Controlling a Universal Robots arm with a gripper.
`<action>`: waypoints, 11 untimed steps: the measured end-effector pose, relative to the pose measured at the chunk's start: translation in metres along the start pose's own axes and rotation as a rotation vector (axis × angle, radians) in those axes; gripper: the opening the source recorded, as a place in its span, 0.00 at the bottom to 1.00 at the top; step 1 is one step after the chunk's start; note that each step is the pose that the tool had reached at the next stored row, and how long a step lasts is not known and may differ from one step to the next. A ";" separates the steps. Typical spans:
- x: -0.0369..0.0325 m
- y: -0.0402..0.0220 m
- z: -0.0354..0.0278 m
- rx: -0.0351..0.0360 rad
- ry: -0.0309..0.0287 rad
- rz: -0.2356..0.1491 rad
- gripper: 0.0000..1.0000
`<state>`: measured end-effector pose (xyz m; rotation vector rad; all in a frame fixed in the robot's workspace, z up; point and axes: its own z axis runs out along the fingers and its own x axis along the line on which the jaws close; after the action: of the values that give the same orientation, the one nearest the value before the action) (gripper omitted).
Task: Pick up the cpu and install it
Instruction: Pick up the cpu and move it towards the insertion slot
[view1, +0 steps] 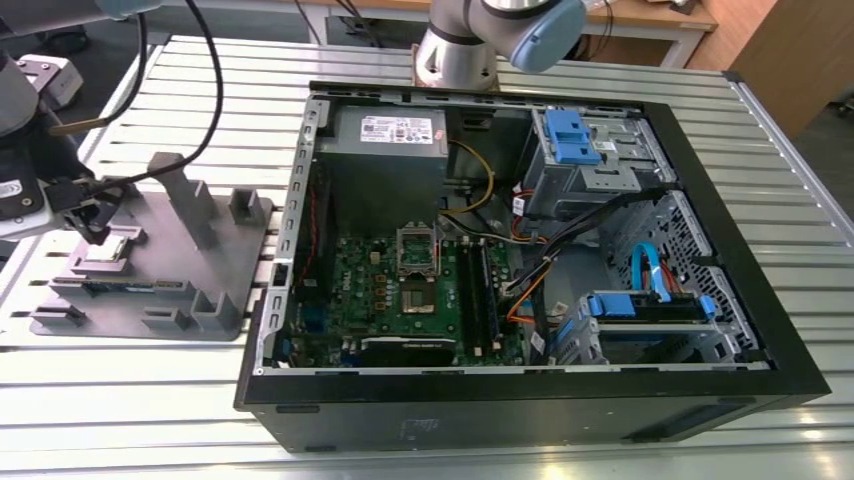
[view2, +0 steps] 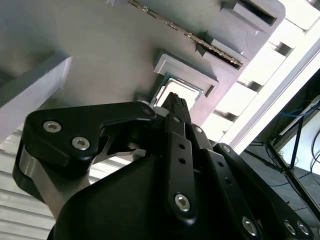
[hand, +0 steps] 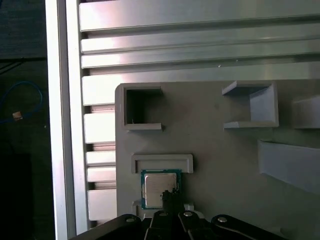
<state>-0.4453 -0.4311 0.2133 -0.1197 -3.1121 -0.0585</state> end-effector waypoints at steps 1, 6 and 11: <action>0.0018 0.0005 0.0012 0.0010 -0.0002 0.000 0.11; 0.0048 0.0010 0.0094 0.0094 -0.0009 0.000 0.11; 0.0047 0.0013 0.0126 0.0135 -0.0010 0.000 0.11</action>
<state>-0.4502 -0.4290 0.2009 -0.1200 -3.1128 -0.0374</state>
